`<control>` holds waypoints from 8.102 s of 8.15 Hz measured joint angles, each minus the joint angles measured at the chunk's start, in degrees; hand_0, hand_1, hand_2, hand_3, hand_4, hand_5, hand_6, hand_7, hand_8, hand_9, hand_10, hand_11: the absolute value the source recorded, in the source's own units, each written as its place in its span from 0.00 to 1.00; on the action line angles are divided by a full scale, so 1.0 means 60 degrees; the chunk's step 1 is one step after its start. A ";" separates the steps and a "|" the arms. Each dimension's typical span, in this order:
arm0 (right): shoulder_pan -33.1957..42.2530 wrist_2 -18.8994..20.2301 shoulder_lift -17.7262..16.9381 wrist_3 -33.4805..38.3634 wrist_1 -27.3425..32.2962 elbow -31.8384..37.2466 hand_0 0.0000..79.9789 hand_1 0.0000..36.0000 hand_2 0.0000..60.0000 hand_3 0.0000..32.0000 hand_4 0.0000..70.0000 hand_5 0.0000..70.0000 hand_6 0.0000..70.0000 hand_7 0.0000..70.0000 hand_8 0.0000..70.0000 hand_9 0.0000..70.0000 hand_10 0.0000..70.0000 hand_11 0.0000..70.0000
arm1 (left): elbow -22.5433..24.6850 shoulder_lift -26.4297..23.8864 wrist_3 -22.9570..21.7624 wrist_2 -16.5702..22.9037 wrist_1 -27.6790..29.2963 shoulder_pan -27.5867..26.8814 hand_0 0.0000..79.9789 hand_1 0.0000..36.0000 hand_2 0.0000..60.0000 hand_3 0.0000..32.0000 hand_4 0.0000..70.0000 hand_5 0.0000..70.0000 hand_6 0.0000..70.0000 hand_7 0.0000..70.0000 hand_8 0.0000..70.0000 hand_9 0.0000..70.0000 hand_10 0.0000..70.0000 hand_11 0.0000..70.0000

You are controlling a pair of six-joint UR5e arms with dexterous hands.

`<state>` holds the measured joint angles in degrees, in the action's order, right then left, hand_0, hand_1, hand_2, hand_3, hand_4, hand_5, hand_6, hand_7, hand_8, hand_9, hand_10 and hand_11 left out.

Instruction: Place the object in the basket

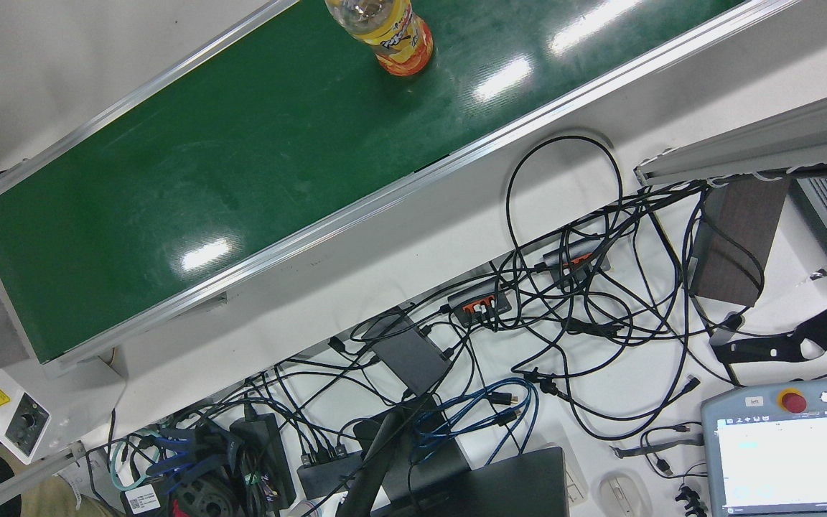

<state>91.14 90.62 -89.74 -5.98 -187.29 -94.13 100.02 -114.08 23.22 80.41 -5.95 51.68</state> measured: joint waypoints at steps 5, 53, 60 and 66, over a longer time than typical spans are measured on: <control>0.0000 0.0000 0.0000 0.0001 0.0000 0.0000 0.00 0.00 0.00 0.00 0.00 0.00 0.00 0.00 0.00 0.00 0.00 0.00 | 0.0000 0.0000 -0.0003 0.0001 -0.0005 0.0009 0.65 0.33 0.00 0.05 0.19 0.25 0.02 0.00 0.11 0.12 0.08 0.13; 0.0000 0.0000 0.0000 0.0001 0.0000 0.0000 0.00 0.00 0.00 0.00 0.00 0.00 0.00 0.00 0.00 0.00 0.00 0.00 | 0.0015 -0.0014 0.0012 0.0001 -0.0005 -0.0024 0.65 0.32 0.00 0.06 0.19 0.25 0.01 0.00 0.11 0.11 0.07 0.13; 0.0000 0.0000 0.0000 0.0006 0.0000 0.0000 0.00 0.00 0.00 0.00 0.00 0.00 0.00 0.00 0.00 0.00 0.00 0.00 | 0.0035 -0.0028 -0.0001 0.0001 -0.0005 -0.0003 0.65 0.34 0.00 0.07 0.19 0.25 0.01 0.00 0.11 0.11 0.07 0.12; 0.0000 0.0000 0.0000 0.0001 0.0000 0.0000 0.00 0.00 0.00 0.00 0.00 0.00 0.00 0.00 0.00 0.00 0.00 0.00 | 0.0040 -0.0026 0.0002 0.0001 -0.0016 0.0008 0.65 0.38 0.00 0.06 0.19 0.26 0.01 0.00 0.12 0.12 0.07 0.13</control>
<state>91.14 90.62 -89.74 -5.97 -187.30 -94.13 100.26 -114.24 23.23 80.42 -6.04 51.73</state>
